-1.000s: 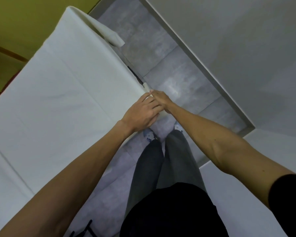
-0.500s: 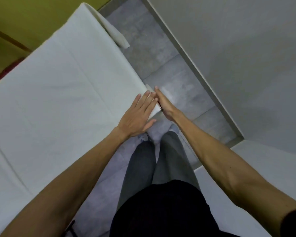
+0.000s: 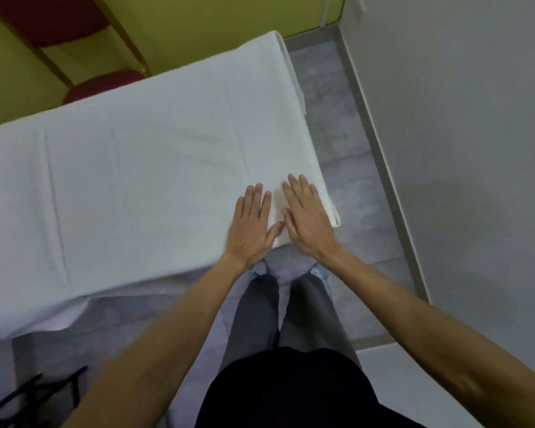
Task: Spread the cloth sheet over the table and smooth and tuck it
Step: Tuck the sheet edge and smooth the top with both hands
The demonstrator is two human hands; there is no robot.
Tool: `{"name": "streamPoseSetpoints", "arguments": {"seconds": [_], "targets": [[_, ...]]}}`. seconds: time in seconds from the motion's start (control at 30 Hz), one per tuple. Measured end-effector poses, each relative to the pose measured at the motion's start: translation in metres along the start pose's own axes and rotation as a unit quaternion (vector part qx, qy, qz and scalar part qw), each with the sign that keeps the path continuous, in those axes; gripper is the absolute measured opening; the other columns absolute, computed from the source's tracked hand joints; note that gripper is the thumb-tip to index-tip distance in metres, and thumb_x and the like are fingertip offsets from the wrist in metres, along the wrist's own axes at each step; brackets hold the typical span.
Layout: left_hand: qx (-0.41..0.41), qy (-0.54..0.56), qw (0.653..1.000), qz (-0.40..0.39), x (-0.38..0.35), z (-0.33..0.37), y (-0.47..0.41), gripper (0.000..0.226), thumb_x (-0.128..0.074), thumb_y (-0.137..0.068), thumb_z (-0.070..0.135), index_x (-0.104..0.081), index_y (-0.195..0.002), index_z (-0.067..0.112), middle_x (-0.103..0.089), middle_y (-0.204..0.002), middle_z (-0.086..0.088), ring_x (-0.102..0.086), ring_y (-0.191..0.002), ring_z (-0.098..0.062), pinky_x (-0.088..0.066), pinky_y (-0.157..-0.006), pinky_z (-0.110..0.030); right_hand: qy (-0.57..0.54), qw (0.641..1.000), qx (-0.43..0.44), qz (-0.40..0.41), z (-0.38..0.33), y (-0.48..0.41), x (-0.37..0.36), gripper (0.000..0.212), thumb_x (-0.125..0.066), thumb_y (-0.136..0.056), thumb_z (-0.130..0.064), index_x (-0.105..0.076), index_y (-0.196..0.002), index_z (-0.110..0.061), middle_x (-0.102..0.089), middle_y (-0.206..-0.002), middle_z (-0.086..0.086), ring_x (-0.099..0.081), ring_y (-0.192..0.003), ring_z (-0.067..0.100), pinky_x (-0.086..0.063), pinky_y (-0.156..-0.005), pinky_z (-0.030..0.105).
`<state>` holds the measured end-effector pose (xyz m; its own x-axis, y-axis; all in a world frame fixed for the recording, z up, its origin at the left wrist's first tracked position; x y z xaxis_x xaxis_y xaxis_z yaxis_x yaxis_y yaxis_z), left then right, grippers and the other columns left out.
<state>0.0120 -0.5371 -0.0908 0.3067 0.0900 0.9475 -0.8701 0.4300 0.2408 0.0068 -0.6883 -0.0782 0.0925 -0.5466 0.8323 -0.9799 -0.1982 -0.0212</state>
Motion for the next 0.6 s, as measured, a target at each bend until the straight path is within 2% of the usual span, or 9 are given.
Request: {"name": "streamPoseSetpoints", "arguments": {"seconds": [0.07, 0.17, 0.27, 0.4, 0.6], "targets": [[0.045, -0.004, 0.999, 0.004, -0.001, -0.017, 0.017, 0.073, -0.017, -0.103, 0.055, -0.017, -0.156, 0.005, -0.009, -0.163, -0.02, -0.006, -0.152, -0.033, -0.013, -0.122, -0.051, 0.04, 0.997, 0.044, -0.05, -0.017, 0.009, -0.021, 0.054, -0.035, -0.103, -0.024, -0.031, -0.15, 0.003, -0.029, -0.158, 0.022, -0.021, -0.149, 0.038, -0.025, -0.117, 0.058], [0.082, -0.008, 0.997, 0.016, -0.003, -0.043, 0.044, 0.071, -0.025, -0.103, 0.051, -0.017, -0.156, 0.005, -0.01, -0.164, -0.019, -0.007, -0.152, -0.034, -0.014, -0.122, -0.051, 0.107, 0.991, 0.005, -0.083, -0.03, 0.01, -0.038, 0.059, -0.029, -0.106, -0.035, -0.025, -0.153, 0.001, -0.019, -0.162, 0.02, -0.012, -0.151, 0.036, -0.017, -0.12, 0.058], [0.102, -0.002, 0.995, 0.02, -0.004, -0.068, 0.068, 0.071, -0.026, -0.102, 0.051, -0.014, -0.157, 0.007, -0.007, -0.165, -0.016, -0.004, -0.152, -0.032, -0.013, -0.122, -0.051, 0.134, 0.988, -0.012, -0.078, -0.046, 0.007, -0.048, 0.067, -0.027, -0.105, -0.043, -0.014, -0.156, -0.001, -0.004, -0.165, 0.019, -0.002, -0.153, 0.034, -0.006, -0.123, 0.056], [0.113, 0.01, 0.993, 0.024, -0.002, -0.105, 0.088, 0.071, -0.024, -0.102, 0.051, -0.012, -0.157, 0.009, -0.004, -0.165, -0.014, -0.001, -0.153, -0.03, -0.011, -0.123, -0.05, 0.155, 0.985, 0.005, -0.077, -0.082, 0.0, -0.073, 0.072, -0.031, -0.105, -0.046, -0.013, -0.156, 0.001, -0.004, -0.164, 0.02, -0.004, -0.153, 0.035, -0.013, -0.121, 0.058], [0.112, 0.025, 0.993, 0.031, 0.006, -0.189, 0.132, 0.071, -0.03, -0.101, 0.05, -0.018, -0.156, 0.007, -0.009, -0.165, -0.016, -0.004, -0.153, -0.031, -0.014, -0.122, -0.051, 0.171, 0.982, -0.012, -0.08, -0.154, -0.009, -0.122, 0.074, -0.036, -0.104, -0.045, -0.011, -0.155, 0.002, -0.003, -0.164, 0.021, -0.003, -0.152, 0.037, -0.014, -0.12, 0.06]]}}
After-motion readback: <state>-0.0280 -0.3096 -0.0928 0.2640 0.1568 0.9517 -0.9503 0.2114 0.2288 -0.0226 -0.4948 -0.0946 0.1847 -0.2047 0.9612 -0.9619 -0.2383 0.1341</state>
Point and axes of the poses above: each hand's wrist, its own y-axis away from the middle knuckle, its own x-axis out of the back of the hand, z = x × y, the point moved 4 cm from there along -y, towards the middle knuckle
